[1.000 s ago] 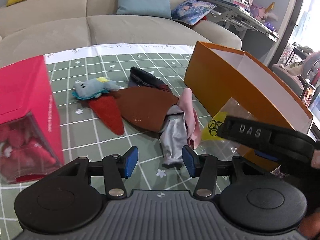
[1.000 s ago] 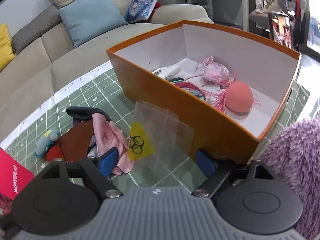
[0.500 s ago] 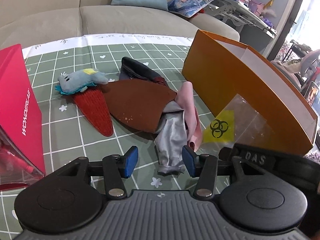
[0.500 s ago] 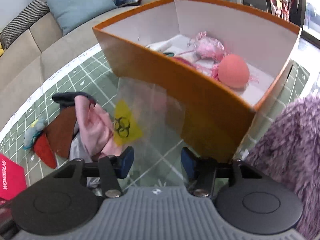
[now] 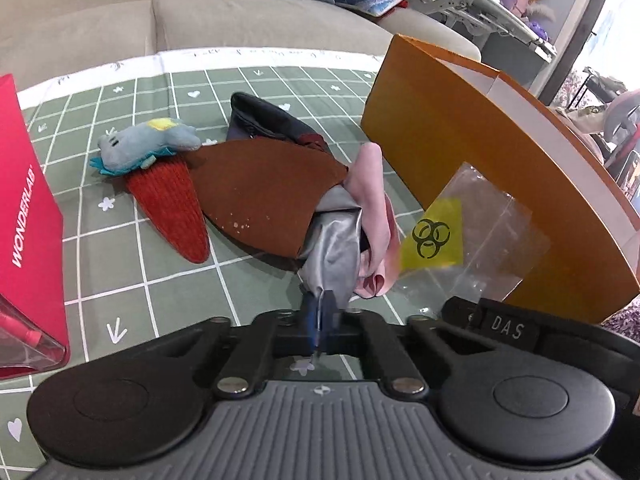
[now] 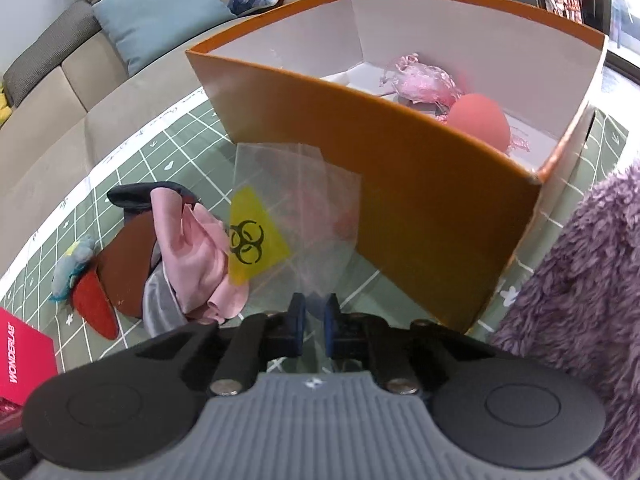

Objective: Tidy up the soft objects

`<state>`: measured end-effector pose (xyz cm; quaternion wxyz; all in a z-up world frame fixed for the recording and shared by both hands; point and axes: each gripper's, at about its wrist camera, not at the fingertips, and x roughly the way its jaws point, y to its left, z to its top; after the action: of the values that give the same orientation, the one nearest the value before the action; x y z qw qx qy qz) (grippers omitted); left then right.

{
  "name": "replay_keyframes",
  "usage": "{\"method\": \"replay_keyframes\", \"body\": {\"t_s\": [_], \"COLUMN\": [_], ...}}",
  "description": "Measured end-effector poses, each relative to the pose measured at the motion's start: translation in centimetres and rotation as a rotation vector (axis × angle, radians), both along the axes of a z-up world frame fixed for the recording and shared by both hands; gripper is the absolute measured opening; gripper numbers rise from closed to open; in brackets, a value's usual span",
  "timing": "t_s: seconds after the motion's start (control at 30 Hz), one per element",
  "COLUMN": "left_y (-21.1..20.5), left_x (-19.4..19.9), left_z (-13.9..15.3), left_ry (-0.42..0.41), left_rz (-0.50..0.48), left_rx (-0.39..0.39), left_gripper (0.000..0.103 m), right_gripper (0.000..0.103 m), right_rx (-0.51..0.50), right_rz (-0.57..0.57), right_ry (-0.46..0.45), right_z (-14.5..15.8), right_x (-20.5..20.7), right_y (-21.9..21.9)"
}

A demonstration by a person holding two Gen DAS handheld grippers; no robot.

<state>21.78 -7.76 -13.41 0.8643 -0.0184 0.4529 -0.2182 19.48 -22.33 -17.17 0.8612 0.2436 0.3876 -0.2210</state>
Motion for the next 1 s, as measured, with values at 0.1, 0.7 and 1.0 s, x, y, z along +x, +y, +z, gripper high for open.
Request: {"method": "replay_keyframes", "body": {"t_s": [0.1,0.7,1.0], "left_y": [0.2,7.1,9.0], "left_x": [-0.3,-7.9,-9.3], "left_z": [0.4,5.2,4.6], "left_ry": [-0.022,-0.016,-0.011], "left_rz": [0.02,0.122,0.161], "left_rx": [0.007,0.061,0.066], "left_gripper": [0.0,0.0,0.012], "right_gripper": [0.0,0.0,0.001], "right_rx": [-0.006,0.151,0.127], "right_rz": [0.018,0.388,0.419], "right_ry": [-0.009,-0.047,0.059], "right_z": [0.3,3.0,1.5], "right_x": [-0.1,-4.0,-3.6], "right_y": [0.1,4.9,5.3]}}
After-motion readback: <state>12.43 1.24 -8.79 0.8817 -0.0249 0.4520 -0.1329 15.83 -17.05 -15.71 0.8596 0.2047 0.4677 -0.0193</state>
